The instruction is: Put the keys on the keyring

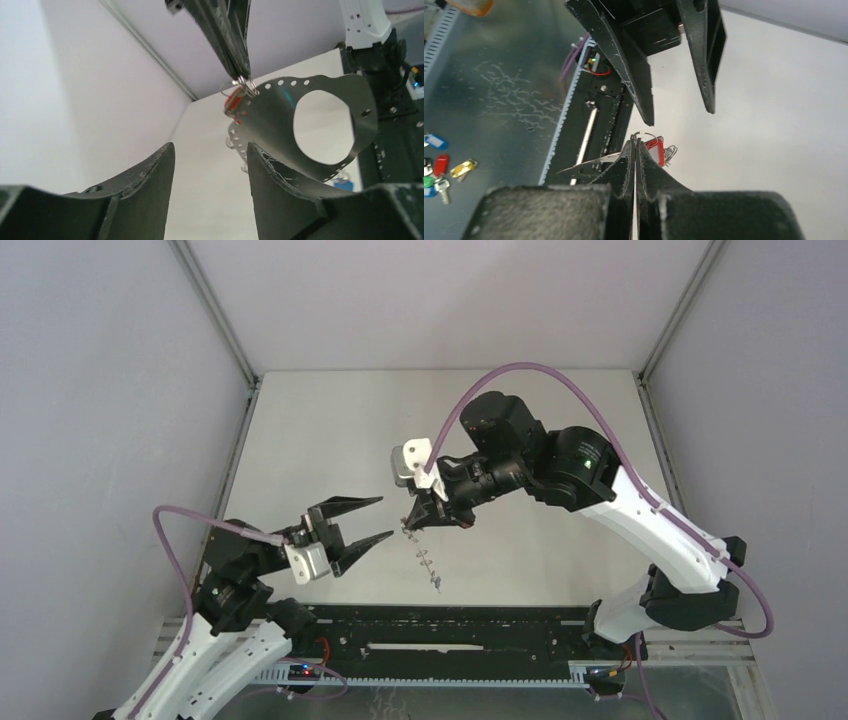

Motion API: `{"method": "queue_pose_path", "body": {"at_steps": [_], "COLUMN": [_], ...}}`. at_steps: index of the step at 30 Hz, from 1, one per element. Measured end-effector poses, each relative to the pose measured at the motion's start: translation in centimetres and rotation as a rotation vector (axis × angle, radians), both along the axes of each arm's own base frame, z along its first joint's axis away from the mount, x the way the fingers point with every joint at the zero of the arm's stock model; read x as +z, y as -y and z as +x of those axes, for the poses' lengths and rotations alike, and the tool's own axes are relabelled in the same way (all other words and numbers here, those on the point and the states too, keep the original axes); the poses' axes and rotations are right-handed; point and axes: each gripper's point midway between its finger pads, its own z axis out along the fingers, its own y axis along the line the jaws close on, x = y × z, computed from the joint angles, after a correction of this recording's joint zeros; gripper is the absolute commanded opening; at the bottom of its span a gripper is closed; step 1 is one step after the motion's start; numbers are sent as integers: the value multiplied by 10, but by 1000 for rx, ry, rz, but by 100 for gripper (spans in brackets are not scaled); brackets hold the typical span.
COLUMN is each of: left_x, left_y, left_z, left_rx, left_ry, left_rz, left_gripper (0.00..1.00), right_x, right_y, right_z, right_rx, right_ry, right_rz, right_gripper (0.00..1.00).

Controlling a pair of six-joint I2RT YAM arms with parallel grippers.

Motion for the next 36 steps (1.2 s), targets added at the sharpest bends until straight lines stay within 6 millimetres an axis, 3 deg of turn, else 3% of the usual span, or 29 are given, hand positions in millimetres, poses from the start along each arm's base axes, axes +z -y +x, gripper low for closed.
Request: {"method": "queue_pose_path", "body": {"at_steps": [8, 14, 23, 36], "left_x": [20, 6, -26, -19], "left_y": [3, 8, 6, 1], "left_z": [-16, -37, -40, -41], "left_rx": [-91, -229, -269, -237], "left_ry": [212, 212, 279, 491], "left_rz": [93, 156, 268, 286], "left_gripper": [53, 45, 42, 14], "right_x": [-27, -43, -37, -40], "right_y": [-11, -21, -22, -21], "right_z": [-8, -7, -16, -8], "right_rx": [44, 40, 75, 24], "right_ry": [-130, -195, -236, -280], "right_rz": [-112, -168, -156, -172], "right_gripper": [0, 0, 0, 0]}}
